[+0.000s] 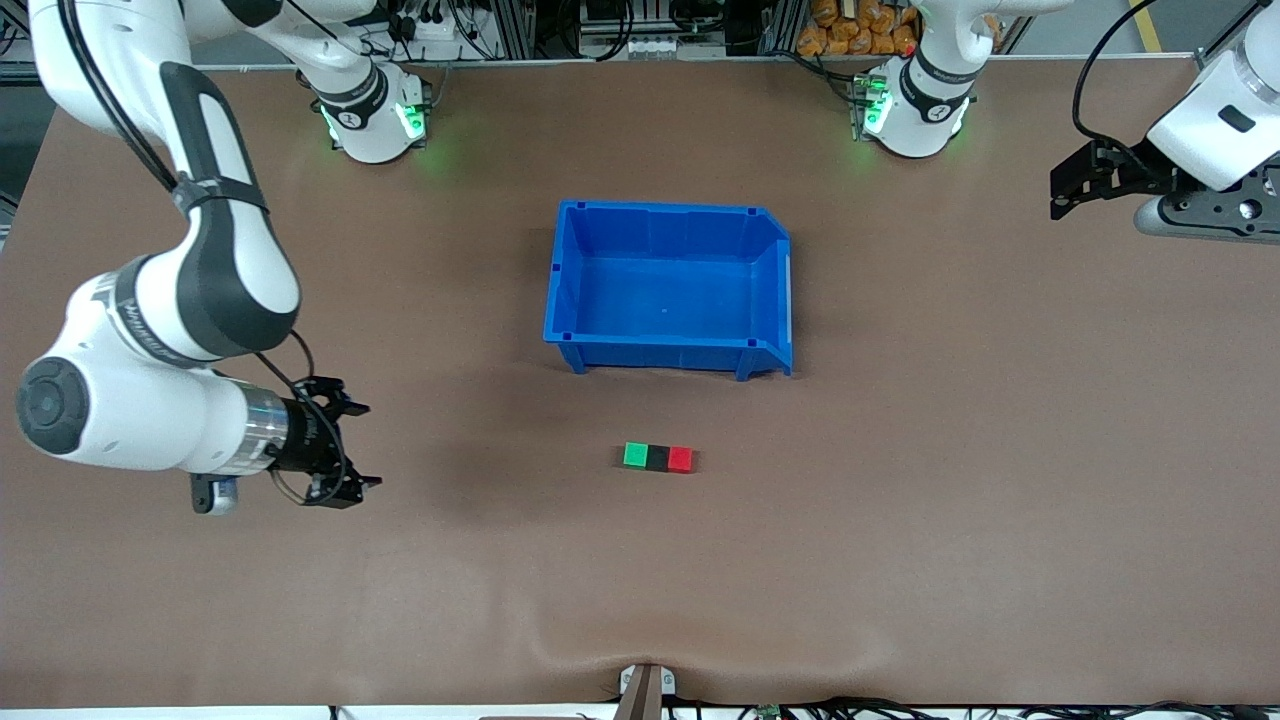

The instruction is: Attach green and red cubes to black cube

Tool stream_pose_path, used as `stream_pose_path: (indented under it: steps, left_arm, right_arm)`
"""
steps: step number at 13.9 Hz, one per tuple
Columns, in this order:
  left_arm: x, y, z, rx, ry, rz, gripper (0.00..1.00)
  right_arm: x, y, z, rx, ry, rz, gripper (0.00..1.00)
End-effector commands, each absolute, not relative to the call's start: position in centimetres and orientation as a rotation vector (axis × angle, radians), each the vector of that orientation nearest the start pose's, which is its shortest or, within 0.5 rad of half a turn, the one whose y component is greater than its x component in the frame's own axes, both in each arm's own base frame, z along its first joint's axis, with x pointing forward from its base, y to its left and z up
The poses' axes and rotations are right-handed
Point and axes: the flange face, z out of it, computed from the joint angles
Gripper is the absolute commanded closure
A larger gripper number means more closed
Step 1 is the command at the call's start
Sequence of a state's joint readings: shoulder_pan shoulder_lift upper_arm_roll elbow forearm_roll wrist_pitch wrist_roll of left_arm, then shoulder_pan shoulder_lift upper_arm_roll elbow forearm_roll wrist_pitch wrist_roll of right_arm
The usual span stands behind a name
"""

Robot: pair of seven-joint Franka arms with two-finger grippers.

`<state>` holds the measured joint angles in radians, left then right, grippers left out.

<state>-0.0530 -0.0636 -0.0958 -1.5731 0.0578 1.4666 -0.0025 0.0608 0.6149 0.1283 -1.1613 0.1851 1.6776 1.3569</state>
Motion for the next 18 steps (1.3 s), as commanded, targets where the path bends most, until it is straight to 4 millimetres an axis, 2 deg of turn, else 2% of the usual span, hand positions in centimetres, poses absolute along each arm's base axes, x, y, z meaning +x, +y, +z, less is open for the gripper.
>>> stream_pose_path:
  steps: [1,5,8,13,15,18]
  left_arm:
    - [51.8,-7.4,65.3,-3.06,0.209,0.053,0.0]
    - [51.9,-7.6,65.1,-3.065,0.213,0.056,0.0]
    - [52.0,-7.5,65.1,-3.076,0.208,0.053,0.0]
    - [52.0,-7.4,65.0,-3.076,0.206,0.055,0.0]
    - [52.0,-7.4,65.0,-3.076,0.206,0.055,0.0]
    - [52.0,-7.3,65.0,-3.077,0.203,0.055,0.0]
  right_arm:
    - [69.3,8.5,46.0,-2.598,1.518,0.411,0.0]
    - [67.4,2.3,49.1,-2.778,1.187,0.434,0.0]
    - [66.2,-1.0,51.5,-2.96,0.899,0.377,0.0]
    - [63.4,-5.9,56.1,-3.061,0.426,0.332,0.0]
    - [61.9,-7.1,58.0,-3.078,0.33,0.304,0.0]
    - [59.5,-7.2,60.2,-3.086,0.344,0.274,0.0]
